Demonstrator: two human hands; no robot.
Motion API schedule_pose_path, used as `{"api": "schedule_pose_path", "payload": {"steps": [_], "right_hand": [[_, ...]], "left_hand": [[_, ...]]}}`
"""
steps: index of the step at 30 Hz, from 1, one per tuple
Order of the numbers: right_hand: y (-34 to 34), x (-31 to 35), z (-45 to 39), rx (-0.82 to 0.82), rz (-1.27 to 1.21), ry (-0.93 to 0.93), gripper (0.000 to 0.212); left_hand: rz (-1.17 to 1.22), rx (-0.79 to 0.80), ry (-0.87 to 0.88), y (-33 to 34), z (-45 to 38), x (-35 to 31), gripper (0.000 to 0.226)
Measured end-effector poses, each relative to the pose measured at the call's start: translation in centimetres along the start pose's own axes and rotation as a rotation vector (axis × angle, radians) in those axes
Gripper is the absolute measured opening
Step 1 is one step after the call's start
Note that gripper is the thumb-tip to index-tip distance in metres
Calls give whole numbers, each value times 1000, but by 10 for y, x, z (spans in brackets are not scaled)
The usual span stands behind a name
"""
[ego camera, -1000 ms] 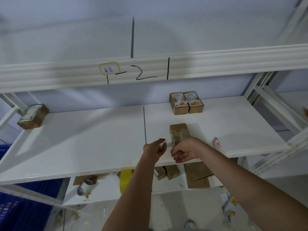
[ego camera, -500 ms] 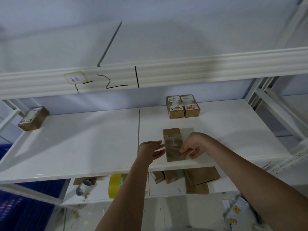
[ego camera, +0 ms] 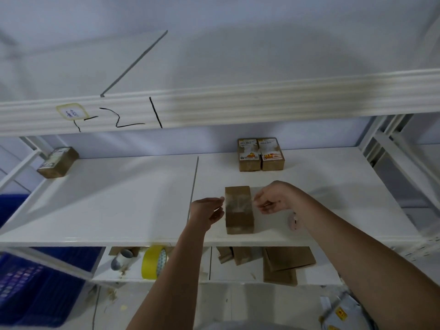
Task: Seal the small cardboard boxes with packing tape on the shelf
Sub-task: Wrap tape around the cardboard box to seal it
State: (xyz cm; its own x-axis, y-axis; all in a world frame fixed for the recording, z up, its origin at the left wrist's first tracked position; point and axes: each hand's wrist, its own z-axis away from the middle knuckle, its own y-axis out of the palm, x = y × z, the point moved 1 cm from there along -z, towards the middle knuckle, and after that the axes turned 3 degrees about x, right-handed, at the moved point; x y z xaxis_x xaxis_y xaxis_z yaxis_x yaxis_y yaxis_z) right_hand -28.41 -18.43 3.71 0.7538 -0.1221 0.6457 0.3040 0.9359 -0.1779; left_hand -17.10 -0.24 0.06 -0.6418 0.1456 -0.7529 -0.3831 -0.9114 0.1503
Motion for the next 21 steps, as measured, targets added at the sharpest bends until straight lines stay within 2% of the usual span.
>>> {"api": "schedule_pose_path", "payload": {"steps": [5, 10, 14, 21], "right_hand": [[-6, -6, -14, -26, -96, 46, 11], [-9, -16, -22, 6, -363, 70, 20], [-4, -22, -28, -44, -370, 75, 24], [5, -25, -42, -228, -257, -11, 22]], "left_hand": [[-82, -17, -1, -3, -8, 2, 27], [-135, 31, -87, -8, -19, 0, 28], [-172, 61, -145, -11, -26, 0, 30], [-208, 89, -210, -16, -34, -6, 19]]}}
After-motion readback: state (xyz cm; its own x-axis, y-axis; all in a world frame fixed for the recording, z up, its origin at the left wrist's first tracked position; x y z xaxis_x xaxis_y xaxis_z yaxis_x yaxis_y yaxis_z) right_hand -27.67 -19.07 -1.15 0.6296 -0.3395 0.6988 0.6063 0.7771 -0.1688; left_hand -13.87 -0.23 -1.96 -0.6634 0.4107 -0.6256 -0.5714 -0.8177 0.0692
